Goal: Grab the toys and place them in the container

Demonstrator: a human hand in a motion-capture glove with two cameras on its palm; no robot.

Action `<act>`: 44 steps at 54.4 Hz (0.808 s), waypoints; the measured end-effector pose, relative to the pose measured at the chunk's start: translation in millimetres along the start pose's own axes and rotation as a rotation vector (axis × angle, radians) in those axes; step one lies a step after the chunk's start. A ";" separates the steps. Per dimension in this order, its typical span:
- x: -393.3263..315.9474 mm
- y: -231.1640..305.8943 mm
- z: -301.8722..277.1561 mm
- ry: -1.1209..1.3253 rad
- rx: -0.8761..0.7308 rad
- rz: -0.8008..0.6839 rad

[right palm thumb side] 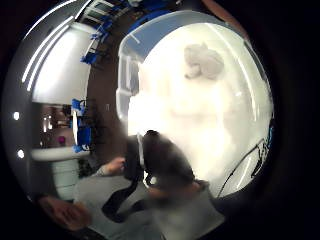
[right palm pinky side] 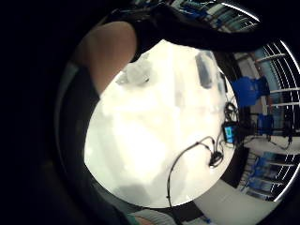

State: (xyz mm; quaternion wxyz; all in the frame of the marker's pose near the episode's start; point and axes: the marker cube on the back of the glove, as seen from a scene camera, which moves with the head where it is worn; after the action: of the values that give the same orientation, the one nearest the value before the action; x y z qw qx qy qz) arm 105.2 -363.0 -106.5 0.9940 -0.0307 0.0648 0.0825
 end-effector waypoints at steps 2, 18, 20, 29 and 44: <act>12.4 30.9 -9.0 0.072 0.027 -0.031; 30.2 180.9 -20.0 0.059 0.146 0.042; 25.2 196.1 -12.1 0.054 0.146 0.018; -6.7 282.8 47.0 0.028 0.140 -0.140; -34.1 404.5 129.3 -0.090 0.137 -0.054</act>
State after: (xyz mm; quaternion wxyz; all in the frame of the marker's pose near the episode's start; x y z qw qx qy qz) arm 19.9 39.0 5.6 0.9976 0.0391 0.0249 0.0523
